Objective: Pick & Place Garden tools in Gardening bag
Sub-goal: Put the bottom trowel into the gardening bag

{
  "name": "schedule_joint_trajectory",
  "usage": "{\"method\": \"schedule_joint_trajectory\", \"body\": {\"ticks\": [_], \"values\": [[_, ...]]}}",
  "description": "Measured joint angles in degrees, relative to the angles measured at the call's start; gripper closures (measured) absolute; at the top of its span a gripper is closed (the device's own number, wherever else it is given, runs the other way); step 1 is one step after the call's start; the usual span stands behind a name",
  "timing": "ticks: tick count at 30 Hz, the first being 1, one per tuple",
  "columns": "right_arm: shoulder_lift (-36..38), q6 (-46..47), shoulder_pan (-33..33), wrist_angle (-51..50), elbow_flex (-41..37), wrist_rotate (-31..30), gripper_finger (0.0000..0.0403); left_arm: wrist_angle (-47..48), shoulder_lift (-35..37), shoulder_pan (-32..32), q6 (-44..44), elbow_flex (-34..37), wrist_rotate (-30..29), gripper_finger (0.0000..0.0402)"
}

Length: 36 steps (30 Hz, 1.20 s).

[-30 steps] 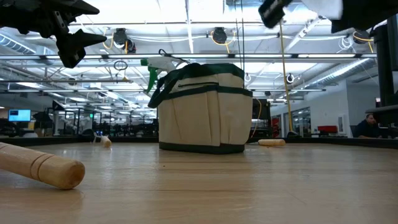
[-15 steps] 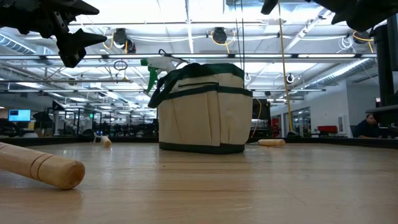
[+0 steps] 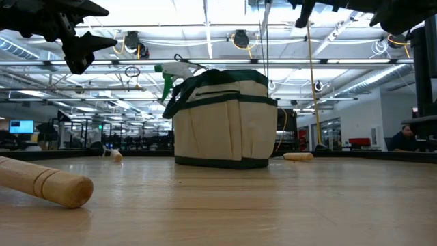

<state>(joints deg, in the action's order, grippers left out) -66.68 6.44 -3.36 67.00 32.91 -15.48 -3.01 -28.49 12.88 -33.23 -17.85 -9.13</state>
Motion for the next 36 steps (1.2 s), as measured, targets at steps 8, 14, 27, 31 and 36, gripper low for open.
{"method": "schedule_joint_trajectory", "body": {"ticks": [8, 14, 27, 31, 36], "values": [[-5.6, -3.7, 0.0, -1.4, 4.9, -1.0, 0.0351, 0.0, 0.0, 0.0, 0.0, 0.0, -0.9, 0.0165], [-10.4, -5.9, 0.0, -5.2, 8.4, -1.1, 0.0351, 0.0, 0.0, 0.0, 0.0, 0.0, -1.9, 0.0165], [-17.1, -5.6, -0.1, -10.2, 8.7, -4.1, 0.0351, 0.3, 0.0, 0.0, 0.4, 0.0, -2.0, 0.0165], [-19.2, -5.4, -0.1, -10.4, 8.7, -4.1, 0.0351, 0.3, 0.0, 0.0, 0.3, 0.0, -2.0, 0.0165], [-21.0, -5.1, -0.3, -11.6, 8.7, -4.2, 0.0351, 0.3, 0.0, 0.0, 0.2, 0.0, -2.0, 0.0165]]}}
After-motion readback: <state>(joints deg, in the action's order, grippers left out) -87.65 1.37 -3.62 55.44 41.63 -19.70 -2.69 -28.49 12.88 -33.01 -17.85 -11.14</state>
